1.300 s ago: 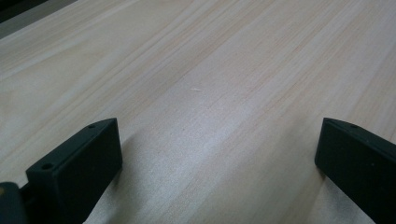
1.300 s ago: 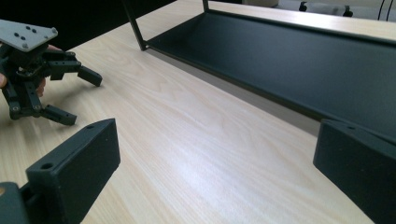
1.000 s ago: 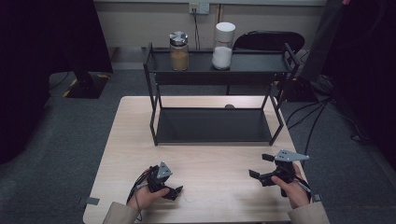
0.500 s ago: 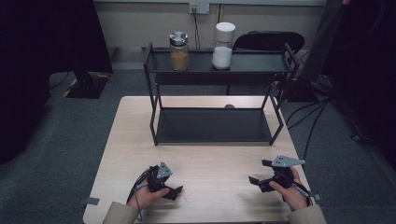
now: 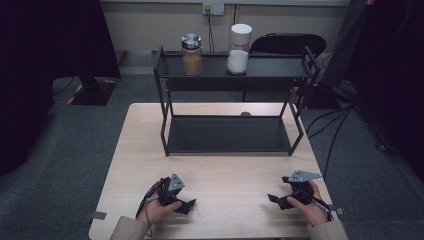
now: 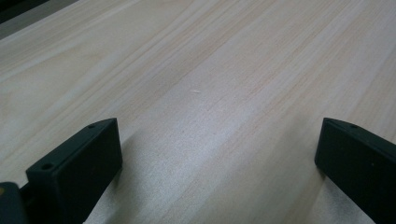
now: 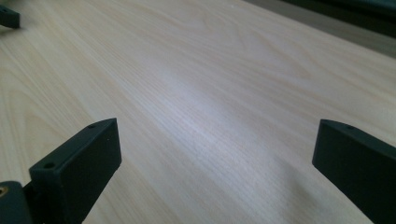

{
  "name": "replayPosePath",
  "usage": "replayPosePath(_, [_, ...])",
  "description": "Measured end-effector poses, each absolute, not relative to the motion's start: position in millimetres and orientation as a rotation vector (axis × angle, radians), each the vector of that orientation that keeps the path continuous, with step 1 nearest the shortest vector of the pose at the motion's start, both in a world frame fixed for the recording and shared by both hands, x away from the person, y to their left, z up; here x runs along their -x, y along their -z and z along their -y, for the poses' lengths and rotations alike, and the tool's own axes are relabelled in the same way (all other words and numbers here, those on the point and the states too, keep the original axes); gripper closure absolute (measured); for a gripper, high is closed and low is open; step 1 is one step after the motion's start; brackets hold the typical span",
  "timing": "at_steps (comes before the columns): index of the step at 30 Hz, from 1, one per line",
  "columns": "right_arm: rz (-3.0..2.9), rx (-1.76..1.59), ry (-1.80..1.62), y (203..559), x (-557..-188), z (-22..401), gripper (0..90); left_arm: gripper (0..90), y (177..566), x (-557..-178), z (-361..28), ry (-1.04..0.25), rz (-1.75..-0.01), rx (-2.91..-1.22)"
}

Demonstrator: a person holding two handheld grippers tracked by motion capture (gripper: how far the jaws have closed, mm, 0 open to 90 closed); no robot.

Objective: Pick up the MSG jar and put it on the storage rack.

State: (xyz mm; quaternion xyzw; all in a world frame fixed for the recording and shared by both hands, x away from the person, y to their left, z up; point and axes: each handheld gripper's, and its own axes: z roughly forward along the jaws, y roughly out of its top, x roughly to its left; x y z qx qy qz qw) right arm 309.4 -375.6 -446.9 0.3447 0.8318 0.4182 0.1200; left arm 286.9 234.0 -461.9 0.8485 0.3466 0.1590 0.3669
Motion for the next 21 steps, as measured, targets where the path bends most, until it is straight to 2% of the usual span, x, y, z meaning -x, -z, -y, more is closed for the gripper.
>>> replayPosePath(21, [-2.482,-0.936,-1.025,452,-312,358,0.0,0.0,462,-287,-234,-0.41,-0.891,-2.18])
